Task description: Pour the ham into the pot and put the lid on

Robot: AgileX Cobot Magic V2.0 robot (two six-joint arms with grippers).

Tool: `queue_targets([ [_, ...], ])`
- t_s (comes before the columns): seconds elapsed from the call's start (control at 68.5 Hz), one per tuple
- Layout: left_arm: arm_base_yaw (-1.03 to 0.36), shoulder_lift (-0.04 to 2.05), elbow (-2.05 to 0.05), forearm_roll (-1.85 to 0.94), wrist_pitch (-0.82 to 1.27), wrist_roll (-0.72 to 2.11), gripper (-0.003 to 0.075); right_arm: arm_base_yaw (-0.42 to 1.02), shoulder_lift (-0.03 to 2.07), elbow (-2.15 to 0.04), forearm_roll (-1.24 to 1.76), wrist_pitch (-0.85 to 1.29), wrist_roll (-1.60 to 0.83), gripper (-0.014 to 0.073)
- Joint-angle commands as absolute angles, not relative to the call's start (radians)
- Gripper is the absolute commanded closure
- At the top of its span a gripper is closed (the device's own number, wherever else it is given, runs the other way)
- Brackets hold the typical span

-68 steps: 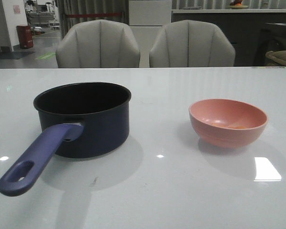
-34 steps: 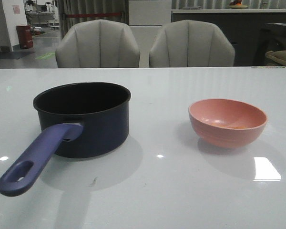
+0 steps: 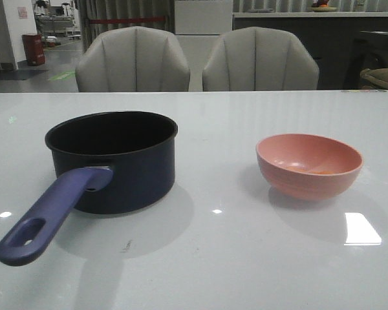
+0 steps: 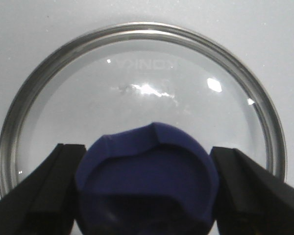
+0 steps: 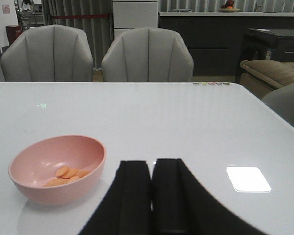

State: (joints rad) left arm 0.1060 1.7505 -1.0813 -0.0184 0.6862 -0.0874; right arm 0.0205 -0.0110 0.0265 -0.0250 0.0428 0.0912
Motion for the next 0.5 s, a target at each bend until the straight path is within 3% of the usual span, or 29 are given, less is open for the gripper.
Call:
queue_targets([
  [0.0,0.108,1.71,-1.113,-0.021,0.678,-0.088,0.026,0.016,-0.031,0.021,-0.041,-0.041,0.088,0.0446],
  [0.102,0.108,1.712,-1.114,-0.021,0.683,-0.088,0.0232,0.016,-0.031,0.021,-0.041,-0.041,0.088,0.0446],
  [0.292,0.108,1.712,-1.127,-0.018,0.703,-0.088,0.0043,0.016,-0.031,0.021,-0.041,-0.041,0.088,0.0446],
  [0.482,0.108,1.71,-1.163,-0.017,0.724,-0.088,0.0041,0.016,-0.031,0.021,-0.041,-0.041,0.088,0.0446],
])
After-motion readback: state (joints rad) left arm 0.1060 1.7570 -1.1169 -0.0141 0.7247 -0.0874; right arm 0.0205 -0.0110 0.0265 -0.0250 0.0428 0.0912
